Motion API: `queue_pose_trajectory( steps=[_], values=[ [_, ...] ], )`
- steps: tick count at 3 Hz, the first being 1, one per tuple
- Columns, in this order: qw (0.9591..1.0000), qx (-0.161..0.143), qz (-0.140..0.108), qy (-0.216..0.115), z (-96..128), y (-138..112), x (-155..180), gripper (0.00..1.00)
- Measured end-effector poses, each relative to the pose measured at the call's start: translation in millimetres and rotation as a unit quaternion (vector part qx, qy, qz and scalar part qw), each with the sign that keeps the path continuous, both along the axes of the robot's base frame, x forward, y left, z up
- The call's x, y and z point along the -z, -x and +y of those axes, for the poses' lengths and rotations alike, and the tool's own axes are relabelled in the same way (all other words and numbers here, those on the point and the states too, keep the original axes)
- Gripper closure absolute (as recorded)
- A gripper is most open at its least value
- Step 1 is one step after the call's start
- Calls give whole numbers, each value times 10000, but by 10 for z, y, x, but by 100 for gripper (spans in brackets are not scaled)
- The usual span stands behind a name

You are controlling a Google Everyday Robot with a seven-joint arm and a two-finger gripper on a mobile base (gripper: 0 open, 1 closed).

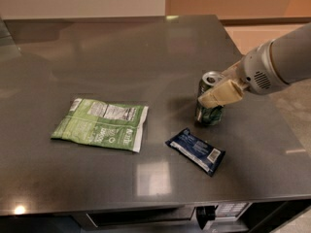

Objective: Move green can near rxbar blueberry

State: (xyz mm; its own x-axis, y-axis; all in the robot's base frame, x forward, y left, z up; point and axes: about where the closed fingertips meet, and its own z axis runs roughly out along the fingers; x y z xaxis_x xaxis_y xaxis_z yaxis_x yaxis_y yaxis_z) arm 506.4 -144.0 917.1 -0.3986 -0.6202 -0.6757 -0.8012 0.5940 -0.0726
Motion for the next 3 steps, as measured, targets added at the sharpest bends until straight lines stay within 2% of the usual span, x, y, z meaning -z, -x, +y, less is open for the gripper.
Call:
queue_pose_trajectory(
  steps=[1,3],
  values=[
    [9999,84,-40,60,-8,189,87,100],
    [9997,62,-221,69,-18,360,237,51]
  ],
)
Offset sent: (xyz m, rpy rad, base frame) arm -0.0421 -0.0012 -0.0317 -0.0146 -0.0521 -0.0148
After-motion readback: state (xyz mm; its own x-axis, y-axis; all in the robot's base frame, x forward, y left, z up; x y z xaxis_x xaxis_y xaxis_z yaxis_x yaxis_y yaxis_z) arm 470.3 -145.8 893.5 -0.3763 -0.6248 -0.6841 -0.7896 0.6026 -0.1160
